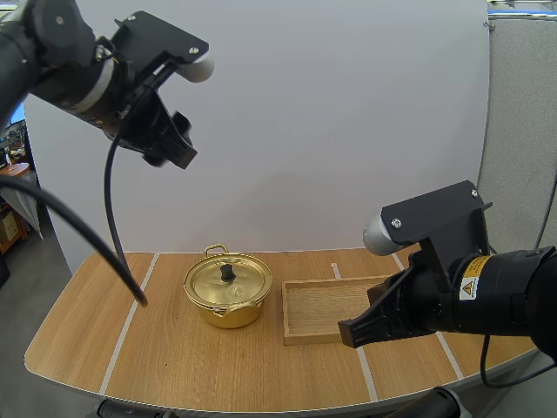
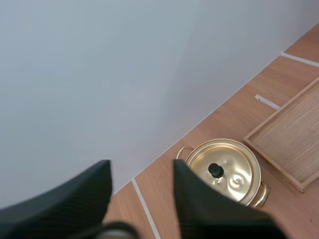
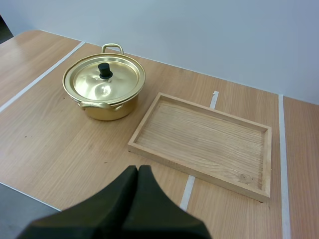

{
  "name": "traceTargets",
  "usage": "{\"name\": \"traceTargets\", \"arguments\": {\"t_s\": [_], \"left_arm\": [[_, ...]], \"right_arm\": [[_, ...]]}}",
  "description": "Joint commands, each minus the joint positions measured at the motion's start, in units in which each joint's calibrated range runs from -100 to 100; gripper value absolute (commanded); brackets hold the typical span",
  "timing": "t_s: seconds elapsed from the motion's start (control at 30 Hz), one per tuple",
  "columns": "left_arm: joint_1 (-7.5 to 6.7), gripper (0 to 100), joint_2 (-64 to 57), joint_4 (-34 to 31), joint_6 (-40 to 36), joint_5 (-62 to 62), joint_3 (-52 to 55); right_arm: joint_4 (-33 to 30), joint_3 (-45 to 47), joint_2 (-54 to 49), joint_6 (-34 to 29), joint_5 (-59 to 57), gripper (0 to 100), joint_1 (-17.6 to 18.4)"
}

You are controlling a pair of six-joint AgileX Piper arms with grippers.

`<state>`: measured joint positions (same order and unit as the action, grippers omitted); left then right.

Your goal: Open the pot, put the pineapple inside, and close it

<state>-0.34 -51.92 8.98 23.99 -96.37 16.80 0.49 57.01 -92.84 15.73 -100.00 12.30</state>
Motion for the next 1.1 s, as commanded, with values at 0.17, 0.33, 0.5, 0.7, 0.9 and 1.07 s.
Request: {"name": "traceTargets", "arguments": {"t_s": [0.17, 0.33, 0.5, 0.7, 0.9, 1.07], "left_arm": [[-0.02, 0, -4.9, 0.8, -4.2, -2.9, 0.9], [-0.02, 0, -10.5, 5.5, -4.2, -0.1, 7.0], [-0.02, 0, -19.2, 8.7, -4.6, 10.4, 16.5], [-0.02, 0, -26.3, 9.1, -9.1, 13.0, 22.9], [-0.02, 0, -32.4, 9.2, -11.6, 15.9, 27.1], [-0.02, 0, -39.2, 9.9, -11.6, 23.0, 30.5]], "right_arm": [[-0.5, 0.0, -0.6, 0.4, 0.0, 0, -0.3], [-0.5, 0.0, -0.6, 0.4, 0.0, 0, -1.3], [-0.5, 0.0, -1.1, 0.4, 0.0, 0, -1.6], [-0.5, 0.0, -3.3, 0.3, 0.0, 0, -2.9], [-0.1, 0.0, -6.5, 0.0, 2.7, 0, -4.5], [0.2, -0.1, -7.2, -0.1, 6.4, 0, -4.9]]}}
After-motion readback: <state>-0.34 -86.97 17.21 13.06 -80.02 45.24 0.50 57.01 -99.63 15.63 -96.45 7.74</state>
